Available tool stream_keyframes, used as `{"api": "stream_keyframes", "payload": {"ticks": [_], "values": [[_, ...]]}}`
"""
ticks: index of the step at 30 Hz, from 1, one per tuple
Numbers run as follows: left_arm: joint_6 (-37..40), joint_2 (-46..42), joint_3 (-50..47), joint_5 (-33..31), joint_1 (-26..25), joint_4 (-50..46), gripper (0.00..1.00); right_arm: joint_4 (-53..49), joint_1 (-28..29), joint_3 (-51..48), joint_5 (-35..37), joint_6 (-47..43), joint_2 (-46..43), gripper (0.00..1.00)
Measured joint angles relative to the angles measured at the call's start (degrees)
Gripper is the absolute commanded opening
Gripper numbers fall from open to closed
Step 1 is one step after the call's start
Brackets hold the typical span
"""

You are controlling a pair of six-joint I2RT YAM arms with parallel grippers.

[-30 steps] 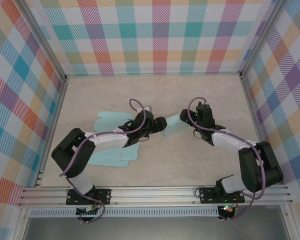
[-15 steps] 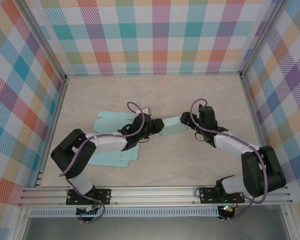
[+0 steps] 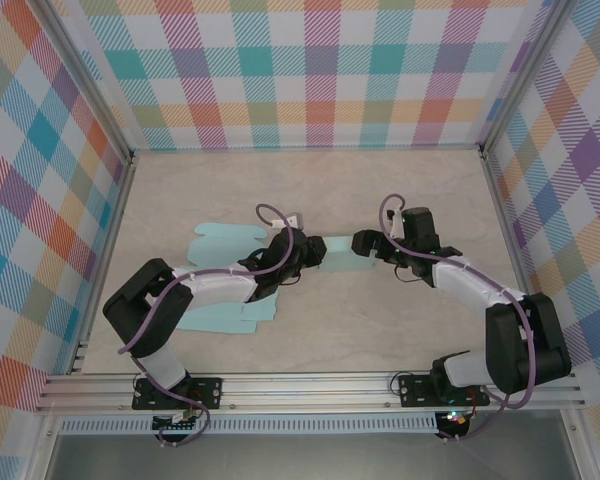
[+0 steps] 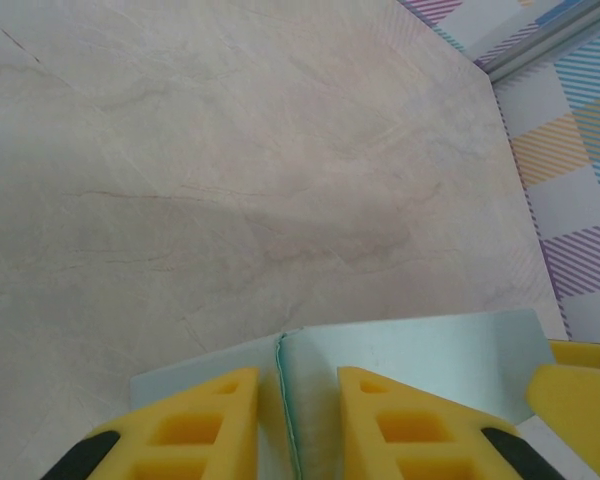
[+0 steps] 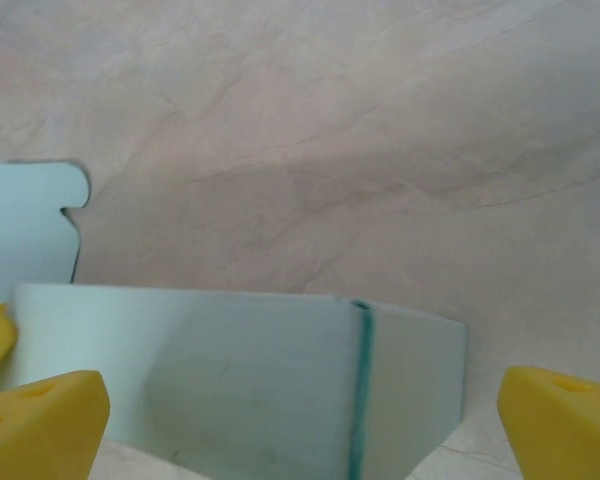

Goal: Fold the paper box

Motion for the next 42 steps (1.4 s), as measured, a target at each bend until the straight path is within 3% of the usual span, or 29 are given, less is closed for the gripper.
{"api": "stream_keyframes", "payload": {"ticks": [4, 7, 13, 15, 20, 23, 25, 36, 40, 42], "values": [[0.0, 0.0, 0.3, -1.2, -0.4, -0.5, 0.23, -1.9, 0.0, 1.0, -1.4, -2.0, 0.2, 1.00], [0.0, 0.0, 0.4, -1.7, -0.4, -0.7, 0.23, -3.6, 0.0, 1.1, -0.5, -2.4, 1.0, 0.94], [0.0, 0.0, 0.6, -2.8, -0.8, -1.4, 0.22, -3.1, -0.1, 1.4, -0.7, -2.3, 1.4, 0.61], [0.0, 0.0, 0.7, -3.3, -0.9, -1.6, 0.22, -2.4, -1.0, 1.4, -1.4, -2.1, 1.3, 0.56], [0.0, 0.0, 0.8, -3.8, -1.0, -1.8, 0.22, 0.5, -3.6, -0.5, -4.5, -1.1, 0.8, 0.54], [0.0, 0.1, 0.9, -4.0, -1.1, -2.0, 0.22, 2.2, -5.5, -1.7, -7.3, -0.1, 0.8, 0.66], [0.0, 0.2, 1.0, -4.2, -1.1, -2.0, 0.22, 2.6, -7.2, -2.1, -8.9, 0.8, 0.9, 0.68], [0.0, 0.3, 1.3, -4.6, -1.1, -2.2, 0.22, 3.2, -10.1, -0.3, -13.1, 1.6, 2.0, 0.60], [0.0, 0.3, 1.3, -4.7, -1.1, -2.2, 0.22, 3.8, -10.1, -0.2, -13.8, 1.9, 4.0, 0.46], [0.0, 0.3, 1.3, -4.8, -1.1, -2.2, 0.22, 5.2, -10.5, -0.2, -15.3, 2.8, 5.2, 0.31]]}}
